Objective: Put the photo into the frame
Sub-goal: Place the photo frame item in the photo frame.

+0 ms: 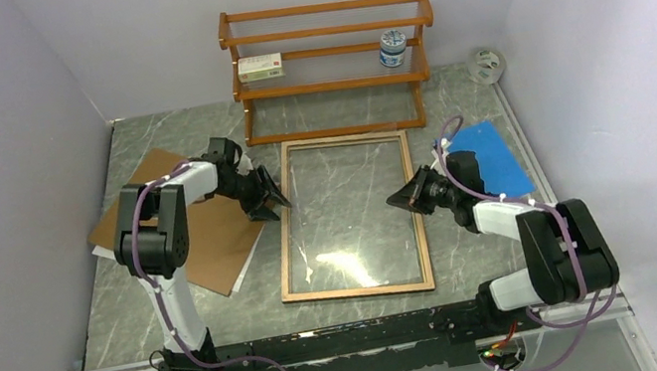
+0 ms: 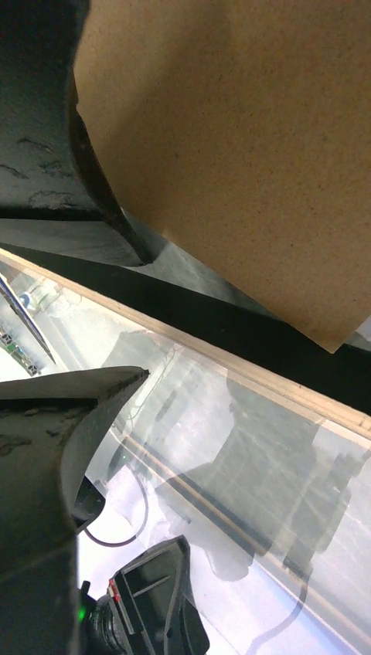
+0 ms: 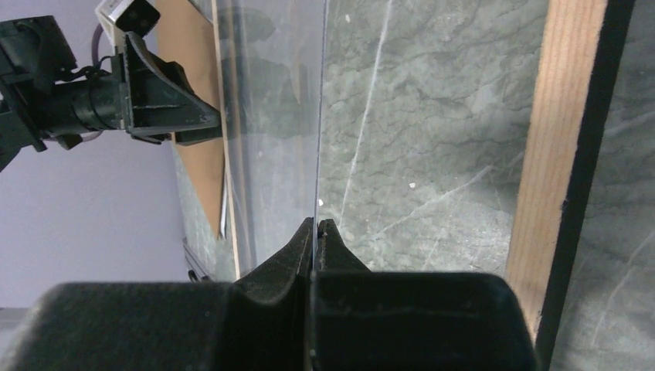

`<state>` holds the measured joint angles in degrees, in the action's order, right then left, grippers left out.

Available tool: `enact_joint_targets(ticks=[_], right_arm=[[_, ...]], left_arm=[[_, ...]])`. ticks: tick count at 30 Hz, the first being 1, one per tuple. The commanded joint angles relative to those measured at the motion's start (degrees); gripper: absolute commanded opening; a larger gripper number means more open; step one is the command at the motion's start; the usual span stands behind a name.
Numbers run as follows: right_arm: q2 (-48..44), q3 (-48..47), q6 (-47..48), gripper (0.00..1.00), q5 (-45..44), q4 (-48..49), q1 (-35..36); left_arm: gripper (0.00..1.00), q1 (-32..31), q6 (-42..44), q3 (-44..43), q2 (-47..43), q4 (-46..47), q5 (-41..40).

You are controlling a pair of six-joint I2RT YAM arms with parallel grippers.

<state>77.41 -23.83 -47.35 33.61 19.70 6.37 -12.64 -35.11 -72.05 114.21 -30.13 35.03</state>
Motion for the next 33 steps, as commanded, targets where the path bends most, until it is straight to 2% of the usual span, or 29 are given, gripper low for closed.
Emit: enact_joint_targets(ticks=[1,10,22,33], right_arm=[[2.66,-0.15,2.77,0.0,1.5,5.24,-0.38],[5.12,-0.23,4.84,0.0,0.57,4.13,-1.56],[6.97,-1.25,8.56,0.0,-0.19,3.14,-1.89],[7.06,0.61,10.6,0.0,1.78,11.77,-1.88]], left_arm=[[0.56,-0.78,2.51,-0.74,2.67,-0.95,-5.14],[0.5,-1.72,3.19,-2.05,4.62,-2.62,-6.87],[0.49,-2.46,3.96,-2.39,6.31,-3.95,-9.15],[0.48,-2.82,3.81,-1.58,6.73,-3.62,-9.47]])
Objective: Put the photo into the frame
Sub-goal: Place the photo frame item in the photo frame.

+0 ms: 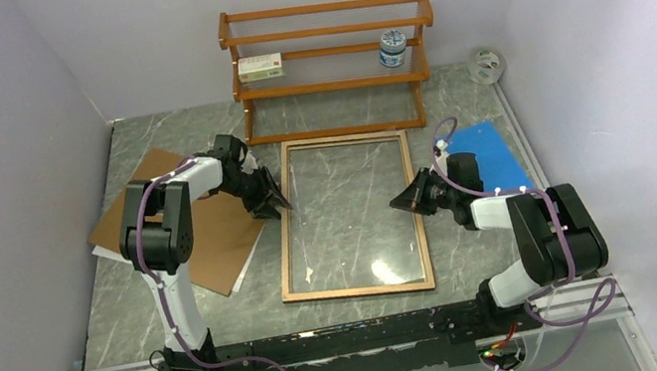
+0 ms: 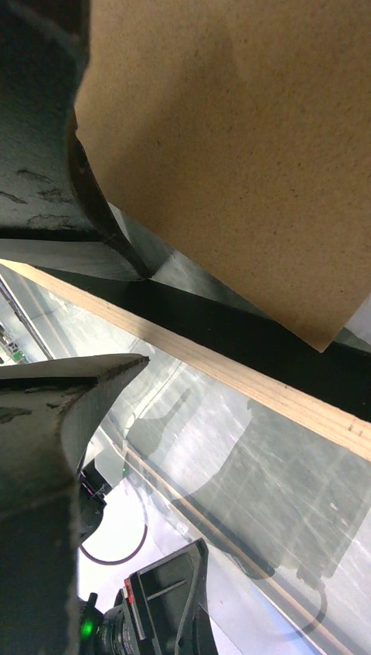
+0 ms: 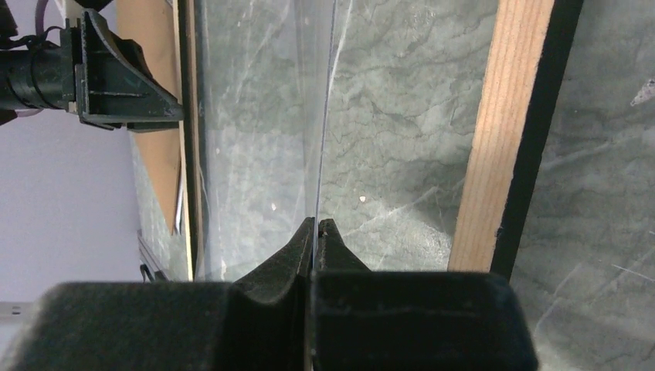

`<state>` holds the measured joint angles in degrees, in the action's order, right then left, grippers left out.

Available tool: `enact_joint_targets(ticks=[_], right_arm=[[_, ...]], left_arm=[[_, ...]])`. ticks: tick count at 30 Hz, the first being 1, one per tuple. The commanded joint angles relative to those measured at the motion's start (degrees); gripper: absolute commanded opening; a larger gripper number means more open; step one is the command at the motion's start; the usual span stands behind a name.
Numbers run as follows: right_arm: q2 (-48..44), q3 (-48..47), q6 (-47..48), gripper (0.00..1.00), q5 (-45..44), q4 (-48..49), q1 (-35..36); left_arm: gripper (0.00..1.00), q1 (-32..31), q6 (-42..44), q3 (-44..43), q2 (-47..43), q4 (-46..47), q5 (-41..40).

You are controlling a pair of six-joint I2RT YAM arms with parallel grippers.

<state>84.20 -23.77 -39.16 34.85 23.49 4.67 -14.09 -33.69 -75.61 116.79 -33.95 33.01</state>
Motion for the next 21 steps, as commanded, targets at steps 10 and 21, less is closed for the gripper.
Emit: enact_joint_targets(ticks=[10,21], right_arm=[[-1.16,5.02,0.84,0.0,5.19,18.4,-0.05],[-3.16,6.56,-0.55,0.0,4.42,20.97,-0.1]], left_arm=[[0.47,-1.47,2.11,2.68,4.14,0.68,-7.53],[0.46,-1.43,1.82,3.64,4.17,1.41,-7.48]])
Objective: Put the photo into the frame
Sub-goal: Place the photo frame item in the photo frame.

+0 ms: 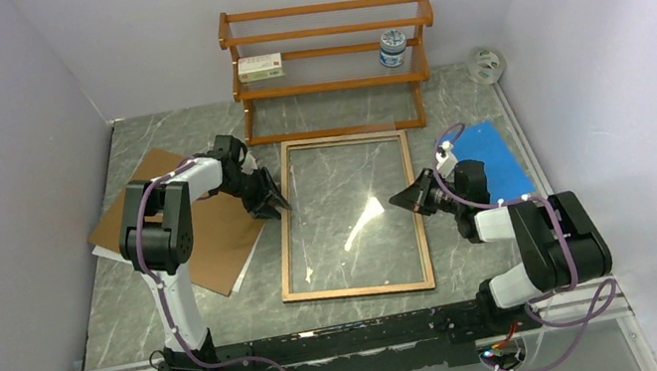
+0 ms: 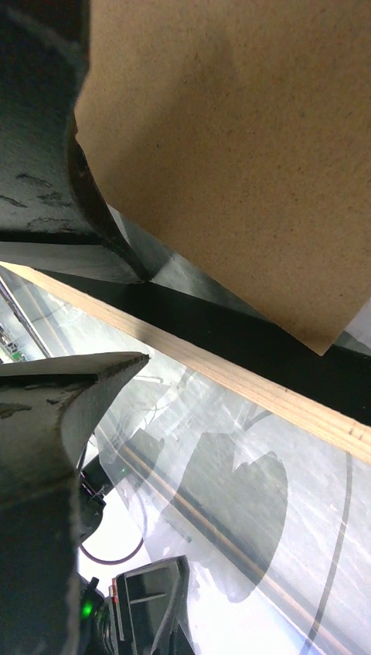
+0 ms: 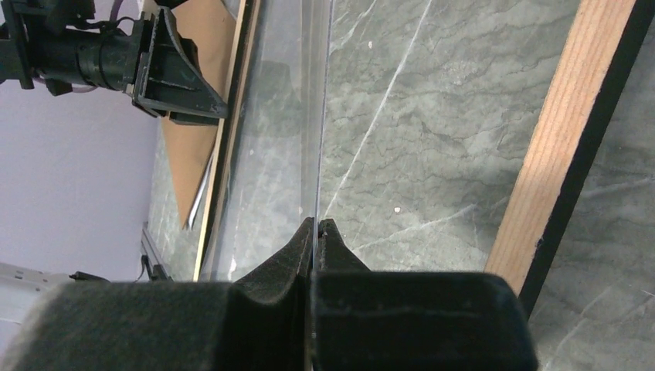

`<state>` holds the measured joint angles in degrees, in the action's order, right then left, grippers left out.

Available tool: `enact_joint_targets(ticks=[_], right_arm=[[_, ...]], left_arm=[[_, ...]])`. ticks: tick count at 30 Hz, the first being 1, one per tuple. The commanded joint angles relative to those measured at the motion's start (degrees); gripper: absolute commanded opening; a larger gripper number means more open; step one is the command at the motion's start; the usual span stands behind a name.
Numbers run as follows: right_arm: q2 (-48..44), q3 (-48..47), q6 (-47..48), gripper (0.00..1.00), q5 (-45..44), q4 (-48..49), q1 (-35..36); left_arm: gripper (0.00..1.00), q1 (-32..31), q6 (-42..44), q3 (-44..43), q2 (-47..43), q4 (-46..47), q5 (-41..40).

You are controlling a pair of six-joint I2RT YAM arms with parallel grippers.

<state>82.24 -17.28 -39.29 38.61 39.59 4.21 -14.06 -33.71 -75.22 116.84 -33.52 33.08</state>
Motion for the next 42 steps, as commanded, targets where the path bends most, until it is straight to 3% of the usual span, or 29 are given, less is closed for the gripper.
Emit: enact_joint_targets(ticks=[1,5,12,24,37,42], right_arm=[[-0.94,-0.07,-0.84,0.0,0.21,4.78,0.44],[-0.3,-1.1,-1.06,0.0,-2.76,1.16,0.41],[-0.06,-2.65,0.21,0.13,-3.41,-3.11,0.45],[-0.59,-2.79,2.61,0.02,-3.65,-0.3,0.72],[-0.71,-1.76,2.99,0.0,-2.92,3.17,0.8],[0.82,-2.61,2.13,0.22,-3.02,1.94,0.85]], left_arm=[[0.46,-1.49,1.81,3.28,4.1,1.0,-7.51],[0.46,-1.42,1.81,3.38,4.06,0.91,-7.59],[0.46,-1.44,1.9,3.4,4.18,0.84,-7.6],[0.45,-1.49,2.01,2.86,5.01,0.61,-7.93],[0.44,-1.47,1.9,2.88,5.76,0.56,-8.38],[0.44,-1.49,1.99,2.72,5.88,0.4,-8.46]])
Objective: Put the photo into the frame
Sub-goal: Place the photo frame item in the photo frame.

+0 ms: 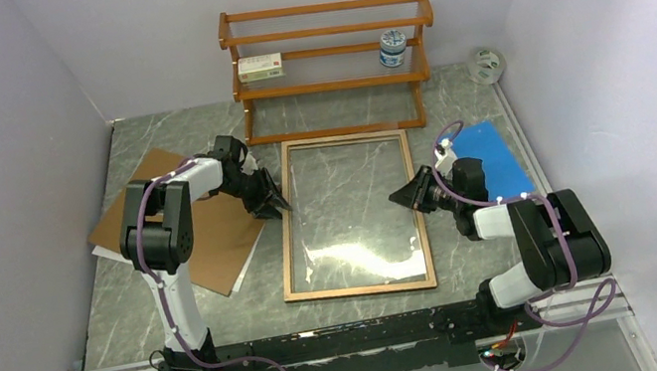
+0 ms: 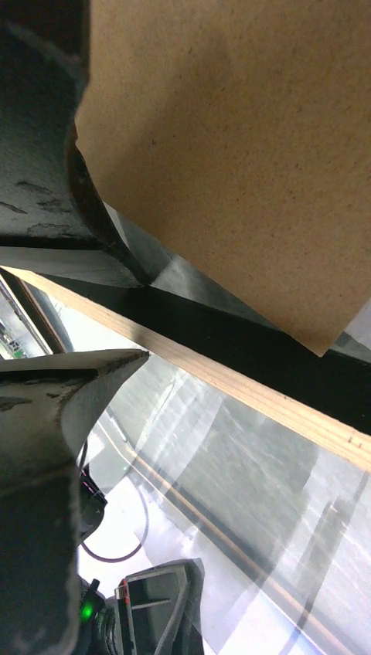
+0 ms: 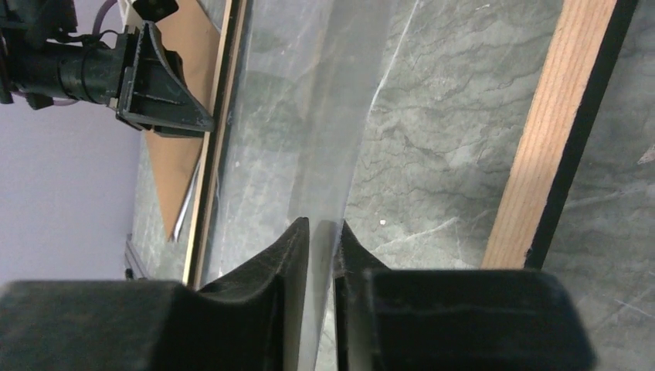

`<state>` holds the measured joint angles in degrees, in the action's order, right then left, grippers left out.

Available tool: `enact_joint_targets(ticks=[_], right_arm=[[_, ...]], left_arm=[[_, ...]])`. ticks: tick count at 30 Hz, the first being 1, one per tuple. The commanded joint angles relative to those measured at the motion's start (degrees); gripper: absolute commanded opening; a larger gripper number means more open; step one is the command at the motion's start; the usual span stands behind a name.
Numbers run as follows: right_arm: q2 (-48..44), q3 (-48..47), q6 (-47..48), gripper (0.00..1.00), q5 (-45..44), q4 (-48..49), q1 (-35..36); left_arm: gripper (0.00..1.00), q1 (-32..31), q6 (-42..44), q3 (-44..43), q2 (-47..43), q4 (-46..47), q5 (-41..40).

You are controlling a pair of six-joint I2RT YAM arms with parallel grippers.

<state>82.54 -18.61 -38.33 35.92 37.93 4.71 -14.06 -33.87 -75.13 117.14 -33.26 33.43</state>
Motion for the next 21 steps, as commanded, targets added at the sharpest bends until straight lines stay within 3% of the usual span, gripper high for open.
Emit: enact_joint_targets(ticks=[1,7,10,14,21], right_arm=[[0.34,-1.45,0.93,0.28,-0.59,2.76,0.38],[-3.43,-3.71,1.32,0.51,-2.99,-4.65,0.39],[-5.88,-5.74,2.24,0.69,-4.35,-10.37,0.51],[-9.96,-10.06,6.89,0.83,-8.98,-22.89,0.73],[-15.09,-15.83,9.45,0.91,-24.4,-43.38,0.74]], left_arm=[[0.45,-1.49,2.15,2.55,5.56,0.06,-8.86],[0.46,-1.49,2.05,1.97,4.56,-0.75,-9.15],[0.49,-1.47,2.14,1.31,4.09,-1.5,-9.34],[0.54,-1.4,3.02,-1.12,3.82,-4.68,-9.61],[0.68,-1.49,4.18,-6.87,3.42,-11.16,-12.36]])
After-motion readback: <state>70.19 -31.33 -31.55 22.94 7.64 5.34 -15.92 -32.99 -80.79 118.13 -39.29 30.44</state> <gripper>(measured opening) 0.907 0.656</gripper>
